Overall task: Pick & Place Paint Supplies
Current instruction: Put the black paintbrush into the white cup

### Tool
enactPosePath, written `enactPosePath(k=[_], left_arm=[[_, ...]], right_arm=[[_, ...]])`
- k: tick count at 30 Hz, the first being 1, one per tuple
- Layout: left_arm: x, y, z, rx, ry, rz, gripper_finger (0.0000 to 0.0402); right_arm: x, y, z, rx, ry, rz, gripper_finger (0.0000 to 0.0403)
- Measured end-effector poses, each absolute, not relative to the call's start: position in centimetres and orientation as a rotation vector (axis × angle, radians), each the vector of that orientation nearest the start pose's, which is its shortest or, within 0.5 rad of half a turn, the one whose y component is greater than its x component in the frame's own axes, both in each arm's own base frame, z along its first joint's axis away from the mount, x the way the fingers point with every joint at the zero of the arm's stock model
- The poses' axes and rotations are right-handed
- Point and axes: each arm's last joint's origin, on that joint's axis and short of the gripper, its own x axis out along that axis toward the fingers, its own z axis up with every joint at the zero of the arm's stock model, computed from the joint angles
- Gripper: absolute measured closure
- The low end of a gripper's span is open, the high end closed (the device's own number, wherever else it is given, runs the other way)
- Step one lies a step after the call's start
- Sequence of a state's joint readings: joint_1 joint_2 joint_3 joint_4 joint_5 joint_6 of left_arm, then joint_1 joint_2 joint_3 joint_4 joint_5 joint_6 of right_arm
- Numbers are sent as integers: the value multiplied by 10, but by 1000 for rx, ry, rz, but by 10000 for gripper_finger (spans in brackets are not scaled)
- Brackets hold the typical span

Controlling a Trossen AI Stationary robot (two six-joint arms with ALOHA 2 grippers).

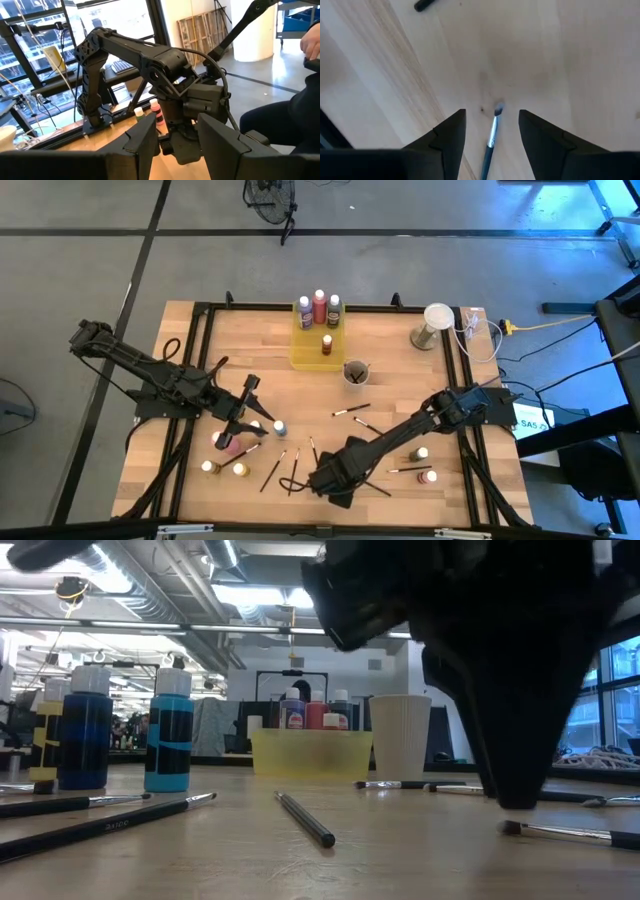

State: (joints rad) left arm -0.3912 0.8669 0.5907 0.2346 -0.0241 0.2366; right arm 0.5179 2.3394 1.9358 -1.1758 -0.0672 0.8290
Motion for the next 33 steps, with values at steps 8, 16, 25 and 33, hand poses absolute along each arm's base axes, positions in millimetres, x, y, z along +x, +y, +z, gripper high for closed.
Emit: enactPosePath(k=[8,16,25,33], left_arm=[[183,-75,292,275,-17,-365,261],[183,-75,292,278,-16,-366,261],[183,-75,292,272,-8,-366,261],[183,-75,292,271,-8,-366,261]], right_arm=[[389,224,156,293,1597,-203,218],[385,222,161,264,1584,-257,218],[385,220,154,281,1567,-259,238],[380,221,156,301,1591,-300,248]])
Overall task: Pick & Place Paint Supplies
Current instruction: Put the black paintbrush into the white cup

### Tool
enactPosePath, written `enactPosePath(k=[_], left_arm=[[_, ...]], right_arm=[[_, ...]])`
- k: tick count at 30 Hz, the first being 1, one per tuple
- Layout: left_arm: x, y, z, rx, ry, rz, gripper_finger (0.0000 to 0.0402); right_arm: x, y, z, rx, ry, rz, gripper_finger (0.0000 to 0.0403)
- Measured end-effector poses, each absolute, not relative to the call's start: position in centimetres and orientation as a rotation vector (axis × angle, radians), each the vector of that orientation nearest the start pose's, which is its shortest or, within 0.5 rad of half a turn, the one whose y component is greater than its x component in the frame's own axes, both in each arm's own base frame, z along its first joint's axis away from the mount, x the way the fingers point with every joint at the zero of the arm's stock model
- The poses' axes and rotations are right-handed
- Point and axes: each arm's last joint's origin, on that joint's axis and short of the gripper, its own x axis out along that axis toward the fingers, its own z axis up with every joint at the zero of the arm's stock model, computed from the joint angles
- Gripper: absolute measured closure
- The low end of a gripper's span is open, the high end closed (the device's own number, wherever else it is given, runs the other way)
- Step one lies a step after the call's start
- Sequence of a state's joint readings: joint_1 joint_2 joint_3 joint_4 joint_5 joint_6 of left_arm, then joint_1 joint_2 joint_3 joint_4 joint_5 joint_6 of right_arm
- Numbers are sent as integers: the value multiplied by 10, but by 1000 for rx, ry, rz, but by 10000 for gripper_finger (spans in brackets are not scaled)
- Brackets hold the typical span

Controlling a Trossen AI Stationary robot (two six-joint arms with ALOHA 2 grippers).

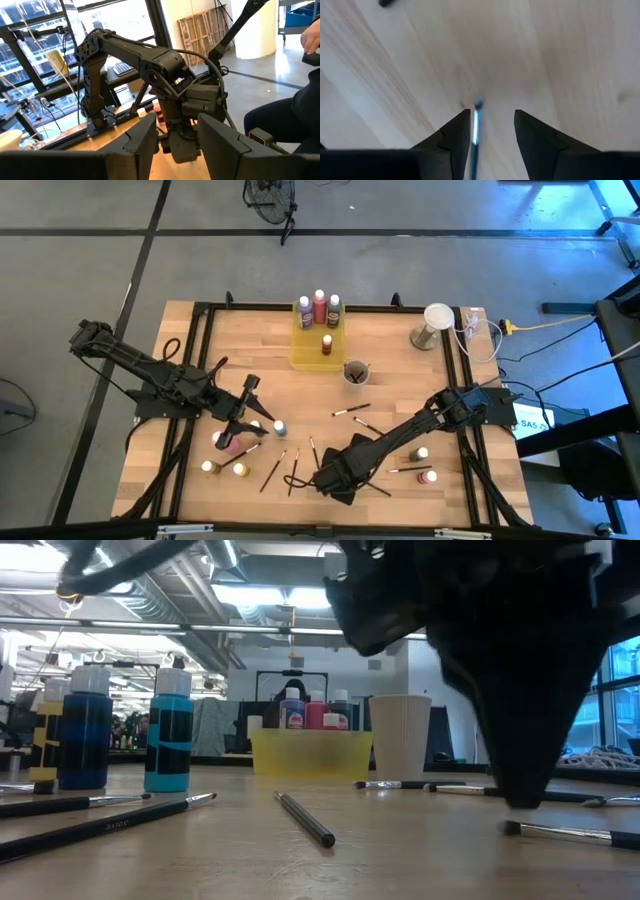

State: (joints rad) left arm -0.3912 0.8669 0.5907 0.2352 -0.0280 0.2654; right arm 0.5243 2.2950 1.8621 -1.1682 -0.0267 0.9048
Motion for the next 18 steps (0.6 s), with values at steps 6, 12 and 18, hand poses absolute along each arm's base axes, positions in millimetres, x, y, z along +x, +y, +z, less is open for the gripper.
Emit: enactPosePath(k=[6,12,18], left_arm=[[183,-75,292,272,-8,-366,261],[183,-75,292,272,-8,-366,261],[183,-75,292,272,-8,-366,261]], right_arm=[[378,220,161,317,1591,-320,229],[378,220,149,326,1579,-286,210],[380,220,148,325,1560,-275,206]])
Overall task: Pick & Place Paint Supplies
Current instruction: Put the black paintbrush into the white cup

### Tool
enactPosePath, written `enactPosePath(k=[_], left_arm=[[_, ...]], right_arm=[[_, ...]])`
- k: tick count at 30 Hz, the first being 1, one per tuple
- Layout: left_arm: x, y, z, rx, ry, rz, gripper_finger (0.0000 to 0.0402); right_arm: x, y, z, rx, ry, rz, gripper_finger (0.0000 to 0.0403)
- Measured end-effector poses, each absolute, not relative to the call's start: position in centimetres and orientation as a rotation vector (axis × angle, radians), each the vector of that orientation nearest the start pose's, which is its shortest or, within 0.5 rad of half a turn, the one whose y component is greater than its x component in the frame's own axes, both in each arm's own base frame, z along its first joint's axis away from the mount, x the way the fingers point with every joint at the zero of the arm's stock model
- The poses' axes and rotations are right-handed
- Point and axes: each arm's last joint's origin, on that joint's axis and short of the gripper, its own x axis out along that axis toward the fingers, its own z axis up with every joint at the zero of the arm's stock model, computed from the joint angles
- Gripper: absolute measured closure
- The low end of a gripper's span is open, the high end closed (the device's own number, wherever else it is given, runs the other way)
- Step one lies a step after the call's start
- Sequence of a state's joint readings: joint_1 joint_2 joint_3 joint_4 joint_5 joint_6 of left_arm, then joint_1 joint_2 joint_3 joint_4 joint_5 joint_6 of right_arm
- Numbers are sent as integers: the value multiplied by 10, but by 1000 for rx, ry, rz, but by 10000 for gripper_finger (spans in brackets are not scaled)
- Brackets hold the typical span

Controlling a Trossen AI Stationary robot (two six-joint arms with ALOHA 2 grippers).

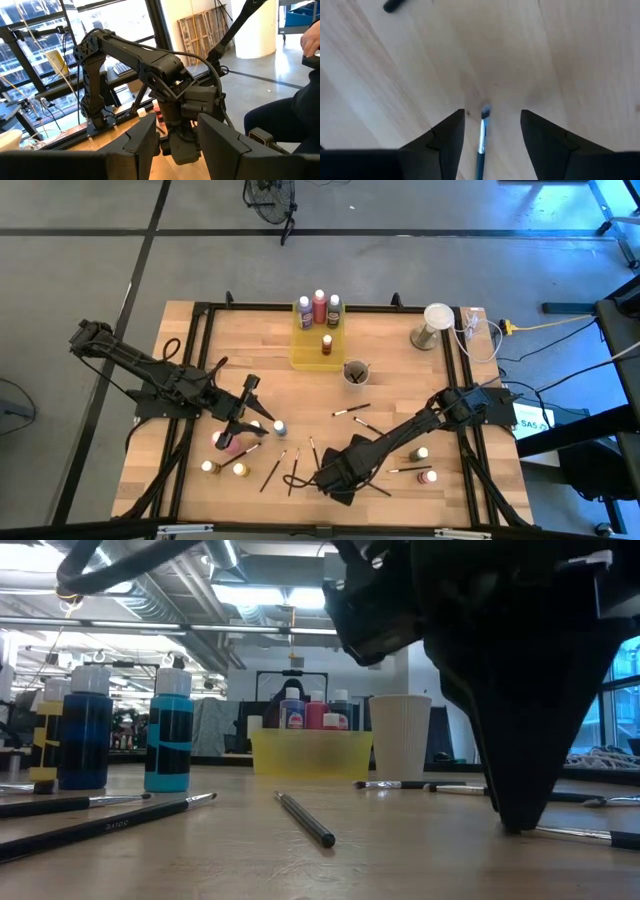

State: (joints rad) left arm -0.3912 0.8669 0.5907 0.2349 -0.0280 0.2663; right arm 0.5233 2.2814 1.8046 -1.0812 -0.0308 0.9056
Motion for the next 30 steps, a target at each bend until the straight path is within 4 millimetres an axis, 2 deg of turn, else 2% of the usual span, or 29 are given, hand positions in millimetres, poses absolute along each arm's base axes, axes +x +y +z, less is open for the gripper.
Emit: enactPosePath(k=[12,18,24,30], left_arm=[[183,-75,292,273,-8,-366,261],[183,-75,292,273,-8,-366,261],[183,-75,292,273,-8,-366,261],[183,-75,292,273,-8,-366,261]], right_arm=[[382,210,148,348,1604,-280,206],[381,207,135,399,1599,-231,206],[381,207,135,418,1597,-247,206],[381,207,134,465,1612,-274,233]])
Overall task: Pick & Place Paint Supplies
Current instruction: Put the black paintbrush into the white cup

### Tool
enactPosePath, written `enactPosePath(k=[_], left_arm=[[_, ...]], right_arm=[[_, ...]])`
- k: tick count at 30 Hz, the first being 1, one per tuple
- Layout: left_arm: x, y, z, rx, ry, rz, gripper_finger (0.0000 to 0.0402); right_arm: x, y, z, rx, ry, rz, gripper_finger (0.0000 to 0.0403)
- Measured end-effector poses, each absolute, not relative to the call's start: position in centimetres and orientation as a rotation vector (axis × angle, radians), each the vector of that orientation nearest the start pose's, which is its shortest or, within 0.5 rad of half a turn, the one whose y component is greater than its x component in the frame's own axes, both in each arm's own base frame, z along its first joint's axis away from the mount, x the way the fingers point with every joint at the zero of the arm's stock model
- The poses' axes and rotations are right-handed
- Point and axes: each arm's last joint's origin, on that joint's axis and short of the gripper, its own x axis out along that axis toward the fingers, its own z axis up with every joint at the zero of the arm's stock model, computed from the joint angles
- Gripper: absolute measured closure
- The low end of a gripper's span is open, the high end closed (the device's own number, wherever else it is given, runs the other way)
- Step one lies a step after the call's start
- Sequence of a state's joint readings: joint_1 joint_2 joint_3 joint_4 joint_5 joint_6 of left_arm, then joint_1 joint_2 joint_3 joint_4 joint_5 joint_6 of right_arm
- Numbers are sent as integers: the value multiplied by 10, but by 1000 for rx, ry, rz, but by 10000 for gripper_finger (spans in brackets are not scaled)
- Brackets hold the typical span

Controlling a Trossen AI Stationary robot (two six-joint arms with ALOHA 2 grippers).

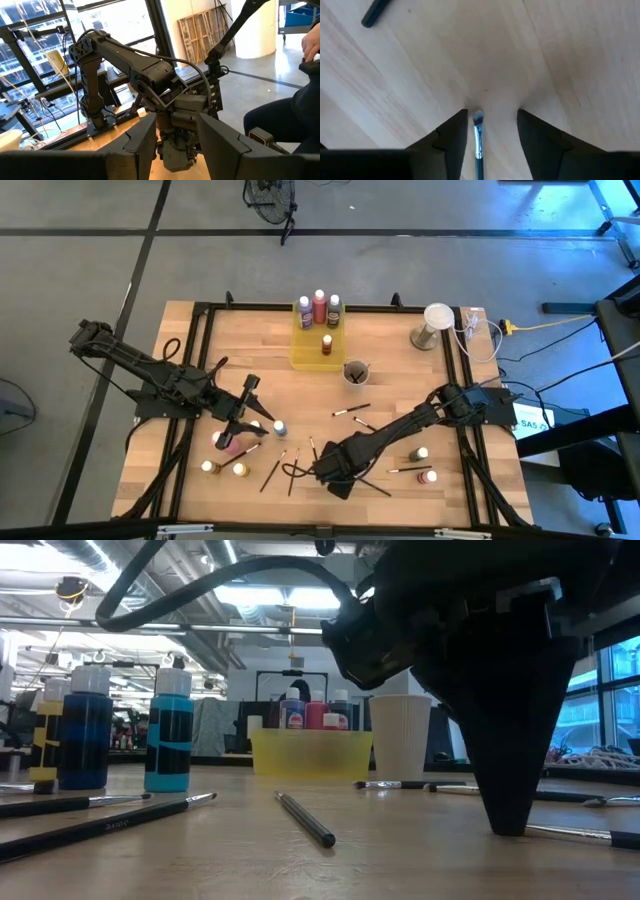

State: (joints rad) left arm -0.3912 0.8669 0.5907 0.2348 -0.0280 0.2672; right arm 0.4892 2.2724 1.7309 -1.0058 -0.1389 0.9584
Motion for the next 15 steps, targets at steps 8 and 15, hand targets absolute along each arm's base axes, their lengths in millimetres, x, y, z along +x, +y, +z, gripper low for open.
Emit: enactPosePath(k=[8,15], left_arm=[[183,-75,291,273,-5,-367,261],[183,-75,291,274,-4,-367,261]], right_arm=[[379,207,133,471,1630,-289,325],[380,208,133,488,1627,-273,397]])
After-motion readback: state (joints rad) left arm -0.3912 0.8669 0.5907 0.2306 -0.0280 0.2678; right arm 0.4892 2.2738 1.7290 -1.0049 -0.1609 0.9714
